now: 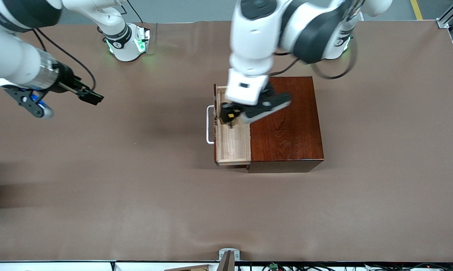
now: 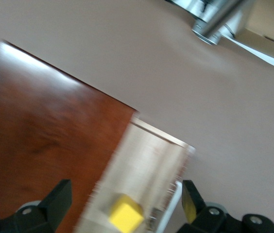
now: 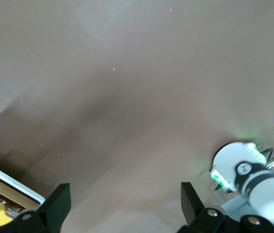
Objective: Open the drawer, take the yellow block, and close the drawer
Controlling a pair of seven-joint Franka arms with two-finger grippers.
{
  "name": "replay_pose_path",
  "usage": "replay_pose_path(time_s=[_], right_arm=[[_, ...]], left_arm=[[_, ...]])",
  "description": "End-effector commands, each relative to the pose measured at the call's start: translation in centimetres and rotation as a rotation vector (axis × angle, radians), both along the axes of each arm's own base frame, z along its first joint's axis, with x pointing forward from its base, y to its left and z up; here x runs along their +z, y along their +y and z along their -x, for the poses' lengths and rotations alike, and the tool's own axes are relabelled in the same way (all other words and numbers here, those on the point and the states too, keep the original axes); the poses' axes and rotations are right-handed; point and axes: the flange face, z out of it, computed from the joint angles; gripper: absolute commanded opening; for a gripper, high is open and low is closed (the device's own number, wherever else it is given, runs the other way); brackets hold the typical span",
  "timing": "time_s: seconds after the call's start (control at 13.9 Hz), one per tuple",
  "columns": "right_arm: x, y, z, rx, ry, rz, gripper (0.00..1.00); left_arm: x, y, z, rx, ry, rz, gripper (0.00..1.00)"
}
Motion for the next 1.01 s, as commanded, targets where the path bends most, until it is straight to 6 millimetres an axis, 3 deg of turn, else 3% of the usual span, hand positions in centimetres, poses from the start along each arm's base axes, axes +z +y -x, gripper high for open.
replay_pose_path(time_s=[0.0,0.14,0.36,0.5,0.65,0.93], right_arm=[[-0.5,2.7,-0.7,-0.224,0.006,-0.007,1.00],[-1.0,6.3,-0.7,-0.264,-0.015,-0.001,1.00],[-2.0,8.1,-0.7,-0.363,0.053,-0.051,1.00],[-4.2,9.8,-1.4,-0.461,0.108,-0.044,1.00],[-5.2,12.8,-1.1,-0.488,0.096,-0.032,1.00],[-9.3,19.5,-0.8,-0.598,0.159,-0.048,1.00]], left_arm=[[4.2,6.0,0.3,-0.074,0.016,-0.074,1.00],[6.6,11.7,-0.4,-0.202,0.067,-0.117,1.00],[8.9,20.3,-1.5,-0.295,0.134,-0.143,1.00],[10.0,24.0,-1.4,-0.318,0.151,-0.144,1.00],[10.4,27.2,-1.0,-0.359,0.182,-0.149,1.00],[10.5,33.5,-0.6,-0.372,0.211,-0.118,1.00]])
